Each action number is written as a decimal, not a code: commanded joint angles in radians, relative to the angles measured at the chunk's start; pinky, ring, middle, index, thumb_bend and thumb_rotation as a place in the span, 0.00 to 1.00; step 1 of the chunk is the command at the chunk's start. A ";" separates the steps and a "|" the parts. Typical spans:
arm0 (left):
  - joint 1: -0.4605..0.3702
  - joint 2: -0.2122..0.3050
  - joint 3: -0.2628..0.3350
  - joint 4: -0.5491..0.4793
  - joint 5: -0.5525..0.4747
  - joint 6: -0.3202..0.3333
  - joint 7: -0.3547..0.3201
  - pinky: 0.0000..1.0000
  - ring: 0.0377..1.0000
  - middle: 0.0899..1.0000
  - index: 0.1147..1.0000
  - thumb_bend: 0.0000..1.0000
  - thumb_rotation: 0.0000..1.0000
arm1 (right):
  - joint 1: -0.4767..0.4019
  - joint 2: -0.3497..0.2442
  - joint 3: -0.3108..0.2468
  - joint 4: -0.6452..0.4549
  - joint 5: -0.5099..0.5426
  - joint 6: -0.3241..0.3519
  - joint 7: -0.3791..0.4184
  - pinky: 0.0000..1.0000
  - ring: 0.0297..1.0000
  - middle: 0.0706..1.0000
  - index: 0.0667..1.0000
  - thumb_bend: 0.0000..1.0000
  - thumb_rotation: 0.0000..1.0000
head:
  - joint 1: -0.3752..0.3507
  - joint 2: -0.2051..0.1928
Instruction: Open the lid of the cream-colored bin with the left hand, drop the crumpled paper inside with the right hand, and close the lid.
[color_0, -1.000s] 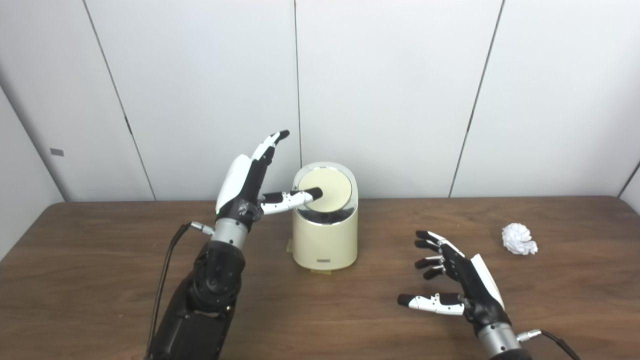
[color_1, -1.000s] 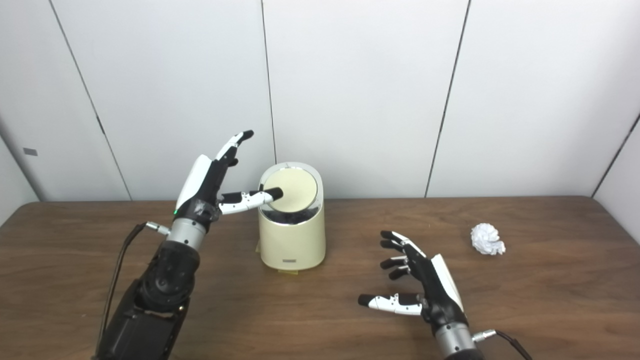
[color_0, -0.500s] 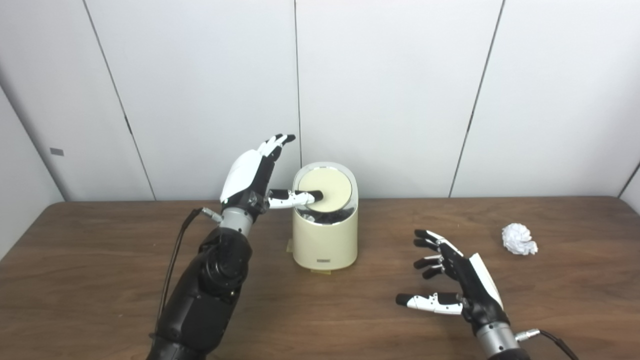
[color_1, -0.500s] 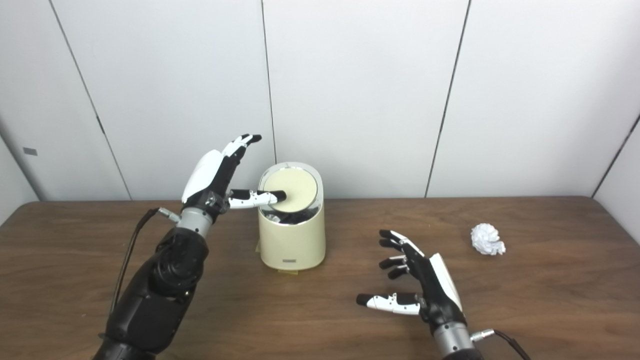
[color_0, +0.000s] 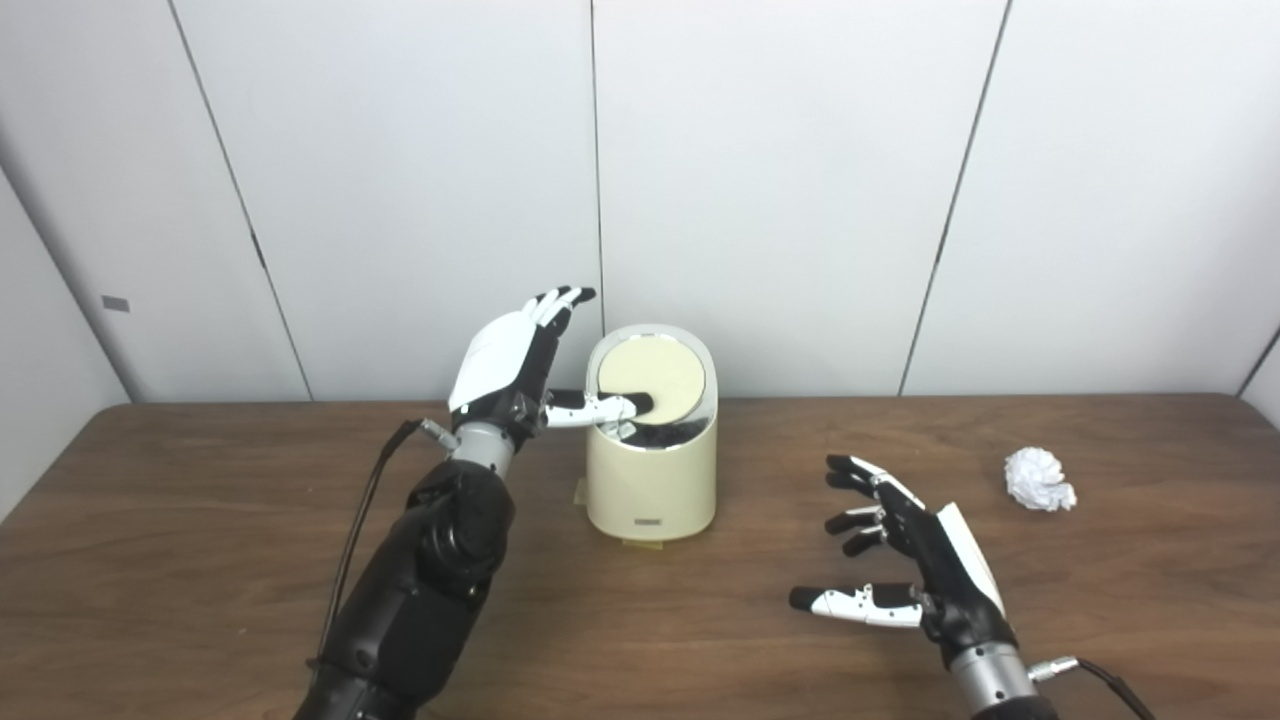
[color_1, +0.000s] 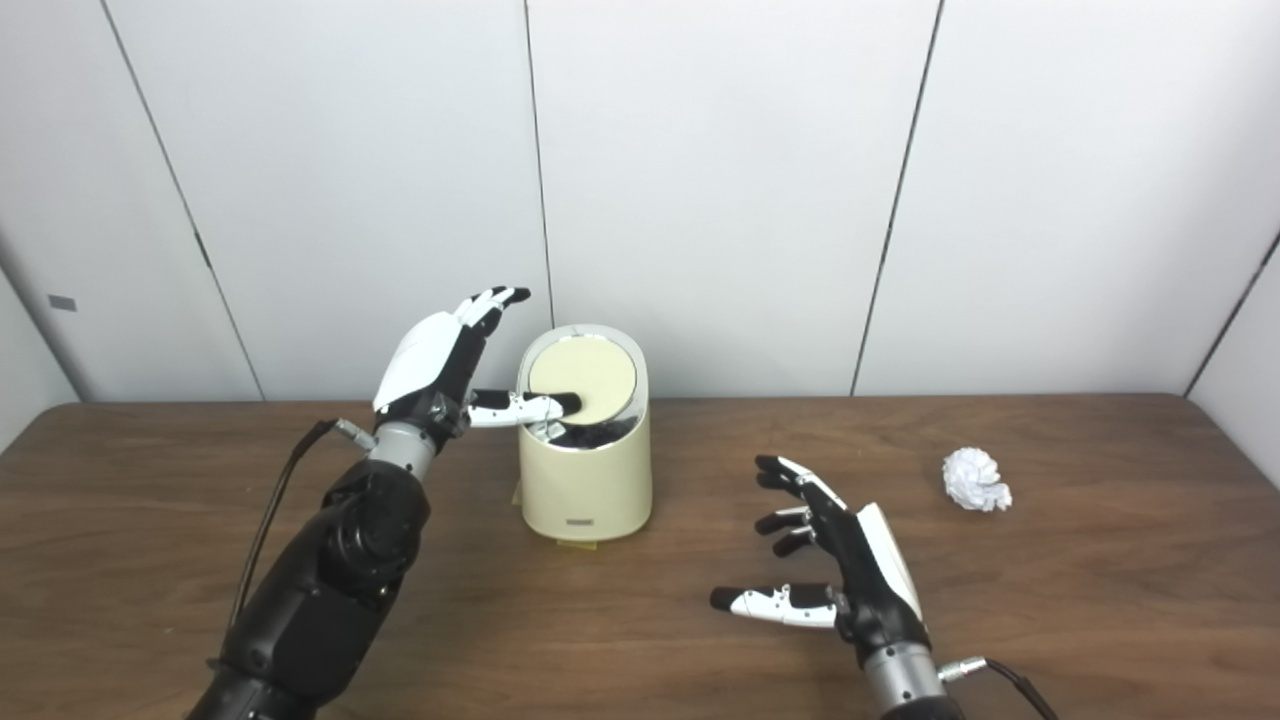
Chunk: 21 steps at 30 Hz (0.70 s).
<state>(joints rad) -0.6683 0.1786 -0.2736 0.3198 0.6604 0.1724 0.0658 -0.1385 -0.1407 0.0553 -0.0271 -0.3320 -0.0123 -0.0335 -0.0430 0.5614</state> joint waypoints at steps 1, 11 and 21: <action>-0.063 0.016 -0.021 -0.032 0.057 0.014 0.002 0.89 1.00 0.98 0.96 0.95 0.31 | -0.030 0.001 -0.003 -0.037 -0.004 -0.010 -0.011 0.52 0.62 0.80 0.82 0.79 0.15 | -0.001 0.001; -0.092 0.065 -0.110 -0.108 0.174 0.129 -0.155 0.94 1.00 1.00 0.99 0.94 0.17 | -0.032 0.008 0.001 -0.045 -0.010 0.000 -0.012 0.52 0.62 0.80 0.82 0.79 0.16 | -0.001 0.008; -0.124 0.139 -0.206 -0.168 0.247 0.175 -0.404 1.00 1.00 1.00 1.00 0.96 0.06 | -0.037 0.011 0.003 -0.040 -0.013 -0.014 -0.017 0.51 0.62 0.81 0.82 0.79 0.18 | -0.002 0.009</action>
<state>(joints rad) -0.7666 0.2938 -0.4645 0.1578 0.8781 0.3380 -0.2916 -0.1387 -0.1306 0.0610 -0.0334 -0.3410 -0.0007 -0.0343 -0.0445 0.5691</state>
